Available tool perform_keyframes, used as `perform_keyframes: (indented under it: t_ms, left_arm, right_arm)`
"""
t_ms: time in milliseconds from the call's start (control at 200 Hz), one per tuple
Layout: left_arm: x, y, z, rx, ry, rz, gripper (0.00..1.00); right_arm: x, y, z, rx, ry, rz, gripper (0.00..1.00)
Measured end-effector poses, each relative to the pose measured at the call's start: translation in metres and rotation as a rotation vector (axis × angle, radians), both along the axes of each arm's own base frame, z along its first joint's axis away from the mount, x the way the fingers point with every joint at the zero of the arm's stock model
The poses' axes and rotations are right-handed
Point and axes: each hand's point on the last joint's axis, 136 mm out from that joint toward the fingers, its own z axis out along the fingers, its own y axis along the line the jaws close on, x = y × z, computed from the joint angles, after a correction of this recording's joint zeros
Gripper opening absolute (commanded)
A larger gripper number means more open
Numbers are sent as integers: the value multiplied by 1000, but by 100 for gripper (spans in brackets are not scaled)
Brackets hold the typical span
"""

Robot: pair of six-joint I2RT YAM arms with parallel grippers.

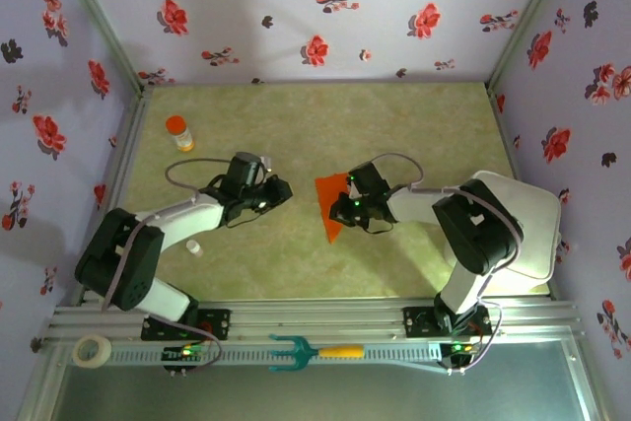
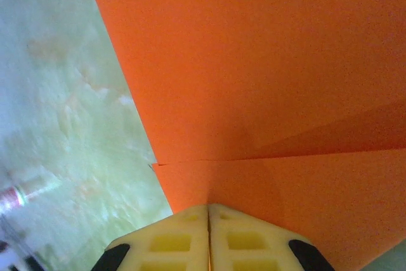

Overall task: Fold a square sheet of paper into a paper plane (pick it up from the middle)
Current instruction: Fold the wing for the fifth time at the center of the table.

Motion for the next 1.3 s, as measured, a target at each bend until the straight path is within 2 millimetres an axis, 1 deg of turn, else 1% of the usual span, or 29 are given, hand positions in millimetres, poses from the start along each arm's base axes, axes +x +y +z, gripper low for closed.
perform_keyframes:
  t_ms: [75,200,270,340,440,485,535,620,795,940,1055,1205,1300]
  left_arm:
    - [1,-11,-1,-11,6,-25,11]
    - [5,-31,-2,-35,12,-67,8]
    - [7,-42,-4,-46,17,-89,8]
    - [10,-51,-6,-53,23,-107,8]
    - [13,-63,-7,-65,28,-133,8]
    - [14,-69,-8,-69,32,-144,7]
    - [15,-74,-9,-75,34,-156,6]
    - [16,-82,-10,-81,36,-172,6]
    - [12,-92,-14,-90,47,-202,6]
    - [14,-97,-19,-92,60,-212,5]
    - [14,-97,-32,-76,85,-210,3]
    - [11,-94,-51,-56,125,-203,1]
    - [5,-89,-65,-41,158,-196,1]
  right_arm:
    - [-1,5,0,48,20,-58,10]
    - [-4,13,3,119,49,-114,15]
    - [-7,12,9,130,49,-130,19]
    - [-9,8,21,136,30,-138,21]
    - [-1,0,46,158,-29,-149,21]
    - [2,-6,52,154,-50,-159,21]
    - [5,-13,55,144,-60,-172,21]
    - [9,-24,53,123,-60,-189,21]
    - [6,-45,35,74,-21,-224,22]
    - [4,-55,28,58,-6,-238,29]
    - [7,-58,28,60,-4,-245,34]
    - [9,-62,26,63,5,-256,37]
    - [10,-65,25,65,12,-257,38]
